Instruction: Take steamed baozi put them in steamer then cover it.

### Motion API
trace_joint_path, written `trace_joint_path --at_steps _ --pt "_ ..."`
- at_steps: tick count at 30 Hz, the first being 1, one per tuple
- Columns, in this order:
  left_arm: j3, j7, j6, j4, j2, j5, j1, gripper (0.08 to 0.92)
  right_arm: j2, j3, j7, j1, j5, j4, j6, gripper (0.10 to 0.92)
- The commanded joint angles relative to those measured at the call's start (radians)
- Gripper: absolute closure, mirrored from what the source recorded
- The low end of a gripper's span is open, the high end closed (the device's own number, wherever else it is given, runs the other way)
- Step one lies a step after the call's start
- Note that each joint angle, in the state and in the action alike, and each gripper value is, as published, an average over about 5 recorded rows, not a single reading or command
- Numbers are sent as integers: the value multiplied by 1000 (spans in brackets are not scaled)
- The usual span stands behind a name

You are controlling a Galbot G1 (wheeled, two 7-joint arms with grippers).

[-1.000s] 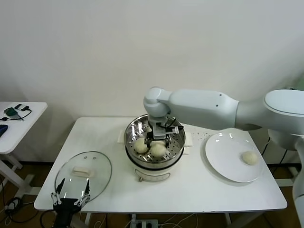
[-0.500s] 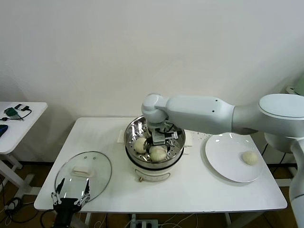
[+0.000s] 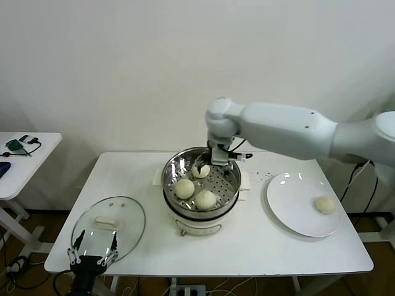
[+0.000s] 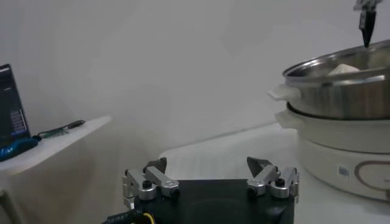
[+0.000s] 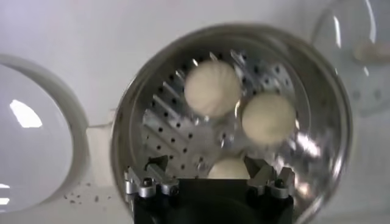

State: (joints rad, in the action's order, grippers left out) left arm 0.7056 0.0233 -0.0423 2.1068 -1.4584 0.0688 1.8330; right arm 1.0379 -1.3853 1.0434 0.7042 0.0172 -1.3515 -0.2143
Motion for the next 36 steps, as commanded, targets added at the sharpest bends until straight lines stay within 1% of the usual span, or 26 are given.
trace_joint_path --at_steps 1,4,6,10,13,18,23,32,36 --pt "-15 -9 4 9 0 22 -6 177 -342 -46 -90 82 -294 -70 655 203" --pt "-17 -8 8 9 -2 22 -11 177 -444 9 -29 -2 -262 -65 648 203" --pt "-17 -8 11 11 -3 22 -13 177 -493 61 9 -81 -212 -40 606 203" --pt "-12 -6 14 16 -6 21 -12 177 -568 241 67 -305 -125 56 512 203" --pt "-9 -5 14 17 -6 22 -8 177 -592 408 100 -494 -54 133 450 203" --pt "-12 -4 19 14 -13 32 -8 177 -548 688 132 -738 138 300 336 203" --pt "-15 -3 24 14 -17 43 -9 177 -468 805 135 -815 216 441 263 203" --pt "-6 -1 27 12 -20 47 -7 177 -368 887 155 -867 339 550 226 203" --pt "-4 0 27 9 -21 49 -7 177 -331 912 150 -876 363 591 215 203"
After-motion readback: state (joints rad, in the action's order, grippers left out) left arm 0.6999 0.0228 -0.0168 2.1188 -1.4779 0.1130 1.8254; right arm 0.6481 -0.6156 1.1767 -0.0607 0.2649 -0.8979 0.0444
